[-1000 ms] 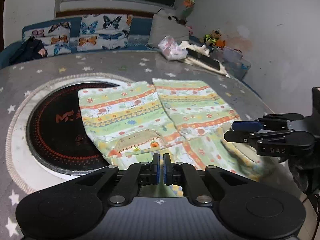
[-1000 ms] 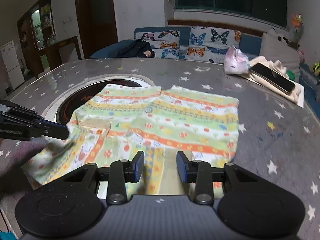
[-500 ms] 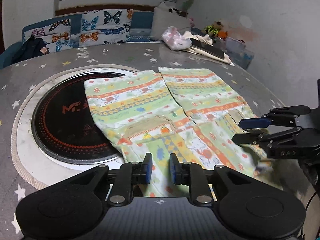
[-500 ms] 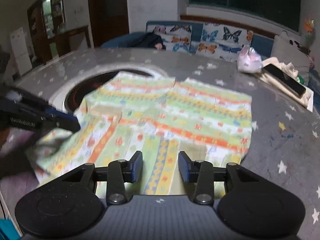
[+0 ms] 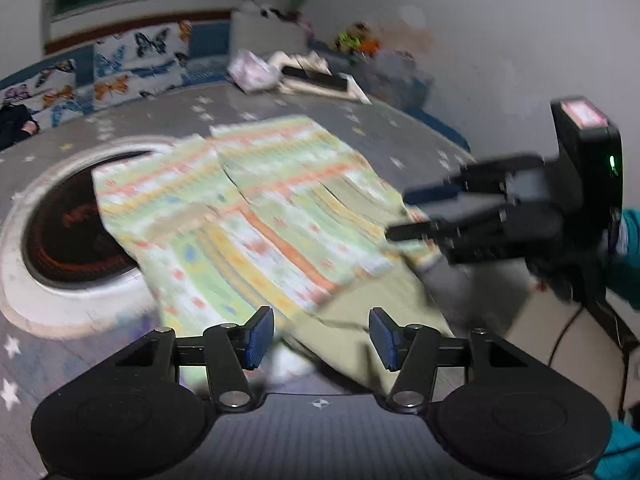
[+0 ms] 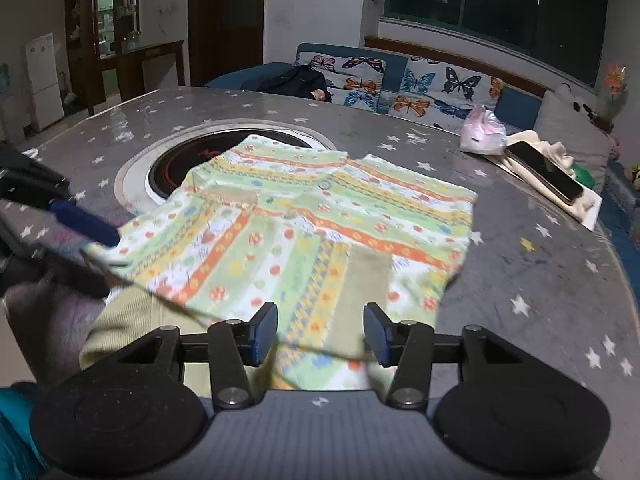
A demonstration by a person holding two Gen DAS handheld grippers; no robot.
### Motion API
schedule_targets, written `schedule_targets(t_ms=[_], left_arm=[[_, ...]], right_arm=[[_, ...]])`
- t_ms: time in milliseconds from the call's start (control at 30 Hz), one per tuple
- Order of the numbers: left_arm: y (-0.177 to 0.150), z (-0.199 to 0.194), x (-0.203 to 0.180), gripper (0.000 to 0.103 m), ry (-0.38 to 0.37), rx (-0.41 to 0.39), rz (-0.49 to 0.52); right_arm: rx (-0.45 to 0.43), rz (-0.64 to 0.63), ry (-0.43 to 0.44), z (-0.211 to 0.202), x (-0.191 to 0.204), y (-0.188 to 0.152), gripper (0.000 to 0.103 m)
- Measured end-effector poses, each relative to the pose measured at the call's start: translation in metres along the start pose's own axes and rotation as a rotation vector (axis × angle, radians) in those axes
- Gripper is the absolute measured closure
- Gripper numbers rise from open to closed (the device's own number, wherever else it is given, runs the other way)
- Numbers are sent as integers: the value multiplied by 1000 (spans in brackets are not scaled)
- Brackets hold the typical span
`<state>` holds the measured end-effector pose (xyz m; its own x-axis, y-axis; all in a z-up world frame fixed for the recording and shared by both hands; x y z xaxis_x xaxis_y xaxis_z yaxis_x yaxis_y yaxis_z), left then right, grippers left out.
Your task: Fold clothes
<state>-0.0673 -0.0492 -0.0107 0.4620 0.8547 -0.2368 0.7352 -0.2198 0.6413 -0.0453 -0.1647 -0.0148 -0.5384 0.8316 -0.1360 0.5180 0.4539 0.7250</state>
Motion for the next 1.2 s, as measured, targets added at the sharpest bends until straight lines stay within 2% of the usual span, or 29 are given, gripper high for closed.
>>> schedule_targets(t_ms=[300,400,433,567,800,933,1000,1100,1167,1200], left_arm=[[-20,16,-8,50,-12,117,-110],[-23,21,-8,69,-38,139,-144],[-23,22,-8,80,-44,140,-146],[-12,12,-10,90,-67,90,-131],[33,0,-1,92,-94,-25,-152],[51,4,7,92,-110,-42,-178],[55,7,10,92,-118,-39,-182],[55,9,15,92,-121,-26,-179],[53,6,19,89,-118,-26,-172],[51,3,21,87,-115,-30,-165]], right_arm=[[5,-58,-33,-25,6,-23,50],[14,-85,-37,-26,10,-31,49],[17,-94,-39,-27,12,-34,48],[26,-136,-37,-26,18,-42,45],[-12,-225,3,-23,35,-47,38],[-48,-249,42,-16,45,-42,39],[-74,-237,68,-12,48,-34,42],[-108,-189,103,-7,48,-19,57],[-104,-141,135,-1,45,-10,78],[-102,-119,147,1,42,-6,80]])
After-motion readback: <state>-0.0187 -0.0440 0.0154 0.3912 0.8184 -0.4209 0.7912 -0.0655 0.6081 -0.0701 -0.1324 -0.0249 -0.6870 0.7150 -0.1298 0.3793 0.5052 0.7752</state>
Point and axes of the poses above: each gripper's, at about its wrist camera, not at the fingertips, and z roughly the way its jaws point, x to its left, y to its top, the point moved 5 cm from there along z, roughly the way its jaws point, and after that the axes turned 6 degrees about -z, right-handed, at the moved point
